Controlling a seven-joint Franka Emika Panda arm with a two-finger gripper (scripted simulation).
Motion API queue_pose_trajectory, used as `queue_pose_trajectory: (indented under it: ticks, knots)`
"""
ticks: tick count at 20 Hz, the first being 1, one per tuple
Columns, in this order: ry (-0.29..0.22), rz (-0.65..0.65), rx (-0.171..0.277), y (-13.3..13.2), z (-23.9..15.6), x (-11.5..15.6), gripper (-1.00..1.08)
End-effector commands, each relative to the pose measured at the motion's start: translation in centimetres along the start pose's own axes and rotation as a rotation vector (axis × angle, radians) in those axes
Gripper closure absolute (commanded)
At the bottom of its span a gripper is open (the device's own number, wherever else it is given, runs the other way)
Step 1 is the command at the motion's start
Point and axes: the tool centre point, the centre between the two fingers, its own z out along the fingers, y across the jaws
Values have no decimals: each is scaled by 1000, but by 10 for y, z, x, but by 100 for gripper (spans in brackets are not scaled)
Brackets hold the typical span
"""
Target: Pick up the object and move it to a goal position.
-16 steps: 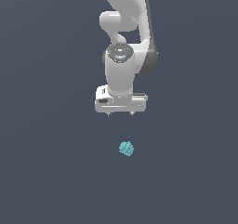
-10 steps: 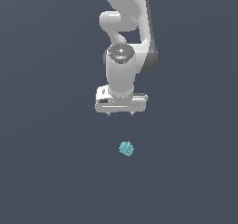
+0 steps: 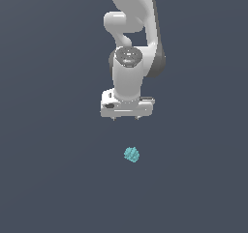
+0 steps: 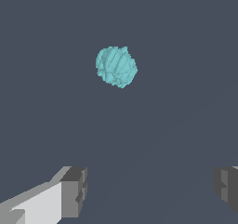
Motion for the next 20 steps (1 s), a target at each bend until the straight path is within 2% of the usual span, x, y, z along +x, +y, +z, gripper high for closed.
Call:
queue_pose_trajectory:
  ticks: [1,10,20]
  knots:
    - [0,-11,0,0,1,1,-92]
    - [0,-137,-5,-4,7,15,-92]
    - [1,-407,-9,-11,22,45,-92]
